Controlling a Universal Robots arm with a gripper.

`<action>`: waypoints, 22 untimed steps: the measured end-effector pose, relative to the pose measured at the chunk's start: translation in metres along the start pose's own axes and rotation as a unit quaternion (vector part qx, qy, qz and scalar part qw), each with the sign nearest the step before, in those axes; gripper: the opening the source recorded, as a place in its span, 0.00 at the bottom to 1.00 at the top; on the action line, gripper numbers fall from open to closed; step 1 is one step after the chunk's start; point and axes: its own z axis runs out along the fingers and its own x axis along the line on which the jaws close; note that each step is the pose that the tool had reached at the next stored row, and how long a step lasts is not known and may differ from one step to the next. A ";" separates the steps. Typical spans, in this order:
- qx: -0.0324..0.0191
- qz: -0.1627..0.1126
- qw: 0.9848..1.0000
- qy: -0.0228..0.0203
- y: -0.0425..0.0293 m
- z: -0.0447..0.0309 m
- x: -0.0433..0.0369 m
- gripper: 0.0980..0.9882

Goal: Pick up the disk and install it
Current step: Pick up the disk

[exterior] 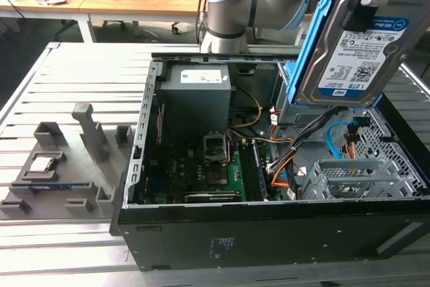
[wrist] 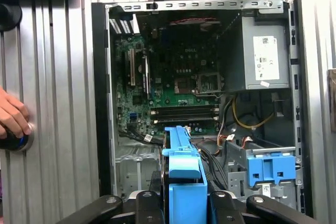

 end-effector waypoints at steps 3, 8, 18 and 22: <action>0.000 0.000 1.000 0.000 -0.0006 0.0010 0.0086 0.30; 0.000 0.000 1.000 0.001 -0.0012 0.0022 0.0198 0.30; -0.001 0.000 1.000 0.001 -0.0116 0.0077 0.0312 0.30; -0.003 0.000 1.000 0.001 -0.0300 0.0212 0.0305 0.30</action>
